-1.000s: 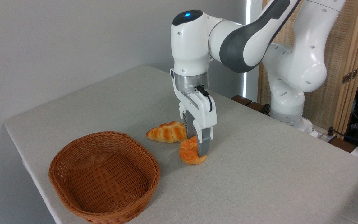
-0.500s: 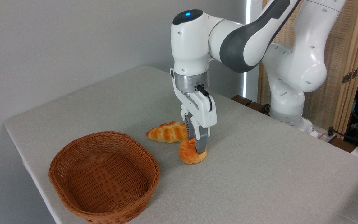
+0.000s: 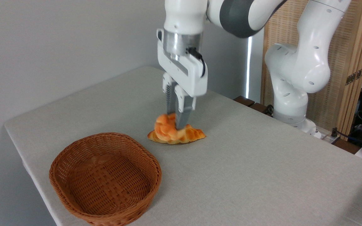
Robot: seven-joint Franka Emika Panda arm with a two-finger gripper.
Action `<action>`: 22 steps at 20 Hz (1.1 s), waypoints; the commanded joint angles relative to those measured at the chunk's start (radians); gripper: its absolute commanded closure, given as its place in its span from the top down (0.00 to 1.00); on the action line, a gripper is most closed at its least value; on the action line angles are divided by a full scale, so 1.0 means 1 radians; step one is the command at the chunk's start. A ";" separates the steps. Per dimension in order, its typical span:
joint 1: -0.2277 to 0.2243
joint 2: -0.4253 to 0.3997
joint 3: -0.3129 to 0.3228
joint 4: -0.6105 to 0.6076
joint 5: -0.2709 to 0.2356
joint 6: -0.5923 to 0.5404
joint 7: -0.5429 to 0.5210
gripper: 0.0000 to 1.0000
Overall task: Put bread into the basket
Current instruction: 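Lift the bun and carry it over the wicker basket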
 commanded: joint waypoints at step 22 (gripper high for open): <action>-0.148 0.554 -0.025 0.449 -0.037 0.175 -0.419 0.54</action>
